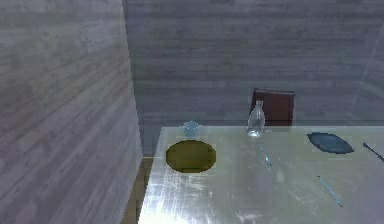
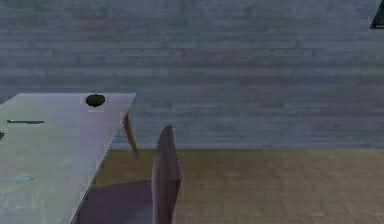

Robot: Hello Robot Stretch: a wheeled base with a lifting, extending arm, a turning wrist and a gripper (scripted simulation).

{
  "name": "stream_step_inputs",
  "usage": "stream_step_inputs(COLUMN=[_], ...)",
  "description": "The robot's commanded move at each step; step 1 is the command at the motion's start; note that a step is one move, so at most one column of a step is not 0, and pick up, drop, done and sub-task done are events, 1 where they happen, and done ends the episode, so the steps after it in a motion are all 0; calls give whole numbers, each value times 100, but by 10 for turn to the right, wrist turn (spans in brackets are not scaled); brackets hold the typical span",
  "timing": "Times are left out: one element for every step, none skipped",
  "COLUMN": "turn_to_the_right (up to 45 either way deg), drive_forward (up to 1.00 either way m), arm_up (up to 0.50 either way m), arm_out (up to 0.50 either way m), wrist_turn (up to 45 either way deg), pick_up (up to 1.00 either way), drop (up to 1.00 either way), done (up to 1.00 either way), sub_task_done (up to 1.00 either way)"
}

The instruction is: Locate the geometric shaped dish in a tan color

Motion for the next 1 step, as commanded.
stream_step_inputs(turn_to_the_right=[0], drive_forward=[0], arm_up=[0], arm_out=[0], wrist_turn=[0], pick_up=[0], drop=[0], done=[100], sub_task_done=[0])
